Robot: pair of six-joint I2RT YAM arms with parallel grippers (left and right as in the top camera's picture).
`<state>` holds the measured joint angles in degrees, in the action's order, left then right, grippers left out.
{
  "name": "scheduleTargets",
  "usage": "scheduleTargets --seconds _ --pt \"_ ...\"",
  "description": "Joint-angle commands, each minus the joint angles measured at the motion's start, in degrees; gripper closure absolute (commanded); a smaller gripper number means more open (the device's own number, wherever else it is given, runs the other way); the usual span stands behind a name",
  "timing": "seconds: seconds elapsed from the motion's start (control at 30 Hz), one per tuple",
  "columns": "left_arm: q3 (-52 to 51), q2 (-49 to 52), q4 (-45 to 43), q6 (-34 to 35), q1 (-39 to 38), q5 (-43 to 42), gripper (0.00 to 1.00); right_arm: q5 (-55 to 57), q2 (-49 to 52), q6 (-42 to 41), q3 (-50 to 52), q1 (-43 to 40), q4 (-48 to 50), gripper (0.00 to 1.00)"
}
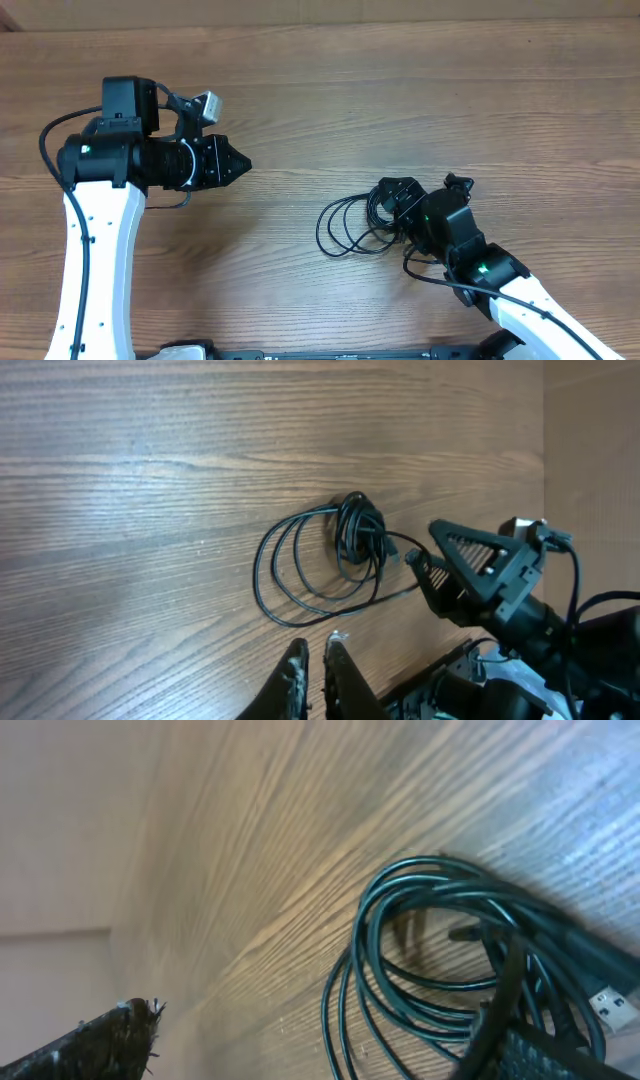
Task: Untangle cables
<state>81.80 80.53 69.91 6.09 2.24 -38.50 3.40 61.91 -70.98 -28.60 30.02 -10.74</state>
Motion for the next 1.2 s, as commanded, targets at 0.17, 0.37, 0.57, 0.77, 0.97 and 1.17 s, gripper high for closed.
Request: scheduleTargets --seconds 0.17,0.37,0.57,0.77,0.97,1.17 --pt "0.81 1.29 0.70 0.79 -1.07 -0.50 0.92 -8.72 13.00 4.09 -0.42 -0.70 10.67 0.83" --pt "0.81 1.31 2.36 0.17 -1.42 3.13 0.93 -23.85 9.92 17.00 -5.49 -0.35 19.21 0.96" --pt "0.81 1.33 0.74 0.72 -1.42 5.81 0.87 -25.55 9.01 29.57 -9.77 6.10 17.68 0.96" --pt "0.81 1.33 0.33 3.37 -1.42 8.28 0.74 -21.46 11.02 29.75 -9.73 13.18 2.78 0.70" --pt "0.81 1.33 0.31 3.37 -1.42 9.11 0.57 -14.08 10.95 33.38 -9.77 14.19 -5.03 0.21" --pt "0.81 1.33 0.61 3.34 -1.42 9.14 0.49 -7.34 7.26 33.07 -11.06 6.32 -5.03 0.00"
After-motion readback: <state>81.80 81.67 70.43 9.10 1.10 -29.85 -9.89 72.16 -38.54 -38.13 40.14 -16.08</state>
